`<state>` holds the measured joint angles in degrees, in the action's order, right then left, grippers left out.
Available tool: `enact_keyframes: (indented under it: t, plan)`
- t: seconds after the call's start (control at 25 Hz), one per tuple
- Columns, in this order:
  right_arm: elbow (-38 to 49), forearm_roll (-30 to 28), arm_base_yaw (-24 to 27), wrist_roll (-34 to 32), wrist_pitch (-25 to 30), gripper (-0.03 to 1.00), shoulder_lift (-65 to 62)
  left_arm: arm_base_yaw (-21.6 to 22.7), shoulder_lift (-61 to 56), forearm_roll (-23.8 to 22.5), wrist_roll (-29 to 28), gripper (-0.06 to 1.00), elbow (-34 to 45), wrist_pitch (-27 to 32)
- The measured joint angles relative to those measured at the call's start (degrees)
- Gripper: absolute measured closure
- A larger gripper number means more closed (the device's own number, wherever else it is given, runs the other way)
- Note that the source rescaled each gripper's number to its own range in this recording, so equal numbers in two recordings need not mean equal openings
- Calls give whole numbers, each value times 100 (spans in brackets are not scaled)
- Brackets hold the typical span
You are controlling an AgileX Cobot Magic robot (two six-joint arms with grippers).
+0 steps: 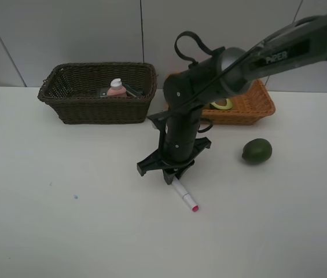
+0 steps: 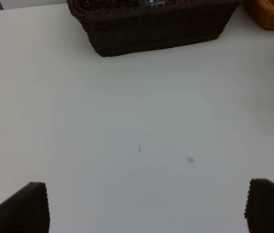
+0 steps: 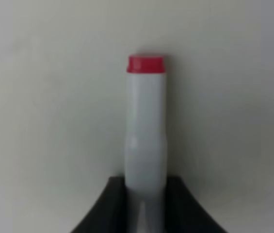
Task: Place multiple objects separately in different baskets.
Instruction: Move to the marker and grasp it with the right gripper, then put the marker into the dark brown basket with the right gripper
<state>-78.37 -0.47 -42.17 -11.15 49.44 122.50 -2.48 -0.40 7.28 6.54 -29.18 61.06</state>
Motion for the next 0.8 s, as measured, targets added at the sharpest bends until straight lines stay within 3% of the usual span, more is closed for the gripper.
enact_keyframes:
  t: [0.2, 0.4, 0.64, 0.8]
  plan:
    - [-215, -397, 0, 0, 68, 97, -912, 0, 0, 0, 0, -6, 0, 0]
    - [-1619, -883, 0, 470, 60, 97, -949, 0, 0, 0, 0, -6, 0, 0]
    - [-3812, -997, 0, 857, -647, 97, 42, 0, 0, 0, 0, -6, 0, 0]
    - [-4726, -1007, 21, 881, -1211, 97, 821, 0, 0, 0, 0, -6, 0, 0]
